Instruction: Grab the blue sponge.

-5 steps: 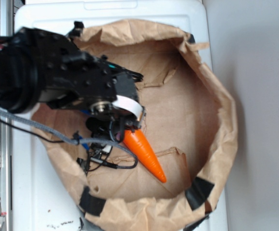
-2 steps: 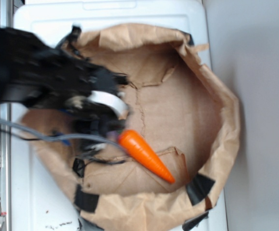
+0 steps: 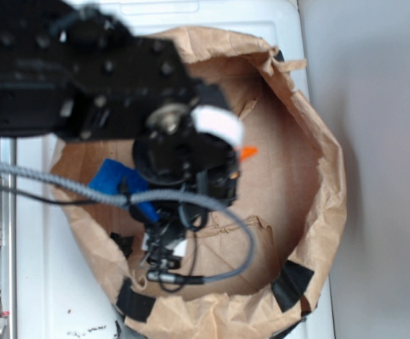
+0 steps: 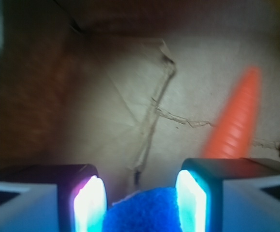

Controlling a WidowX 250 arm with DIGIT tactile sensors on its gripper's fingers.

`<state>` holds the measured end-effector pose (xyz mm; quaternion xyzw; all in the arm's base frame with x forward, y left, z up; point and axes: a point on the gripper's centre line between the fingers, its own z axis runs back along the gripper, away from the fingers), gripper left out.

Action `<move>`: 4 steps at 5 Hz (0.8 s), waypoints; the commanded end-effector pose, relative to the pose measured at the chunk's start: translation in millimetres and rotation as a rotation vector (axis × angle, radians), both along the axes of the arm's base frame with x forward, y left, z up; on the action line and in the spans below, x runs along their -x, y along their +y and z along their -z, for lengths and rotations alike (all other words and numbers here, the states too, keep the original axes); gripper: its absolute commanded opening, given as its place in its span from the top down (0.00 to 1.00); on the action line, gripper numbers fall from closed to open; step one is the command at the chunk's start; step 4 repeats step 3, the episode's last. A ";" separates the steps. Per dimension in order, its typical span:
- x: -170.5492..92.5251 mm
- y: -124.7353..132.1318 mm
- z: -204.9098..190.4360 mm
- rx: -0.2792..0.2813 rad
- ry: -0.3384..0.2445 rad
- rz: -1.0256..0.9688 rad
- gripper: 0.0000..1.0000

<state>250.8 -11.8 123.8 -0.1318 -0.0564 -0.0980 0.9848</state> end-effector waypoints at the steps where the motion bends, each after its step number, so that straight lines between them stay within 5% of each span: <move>1: -14.2 -2.5 -68.0 0.012 -0.077 -0.026 1.00; 2: -25.1 -1.4 -68.5 0.038 -0.109 -0.056 0.96; 3: -31.9 6.1 -64.8 -0.018 -0.183 -0.085 1.00; 4: -31.9 6.1 -64.8 -0.018 -0.183 -0.085 1.00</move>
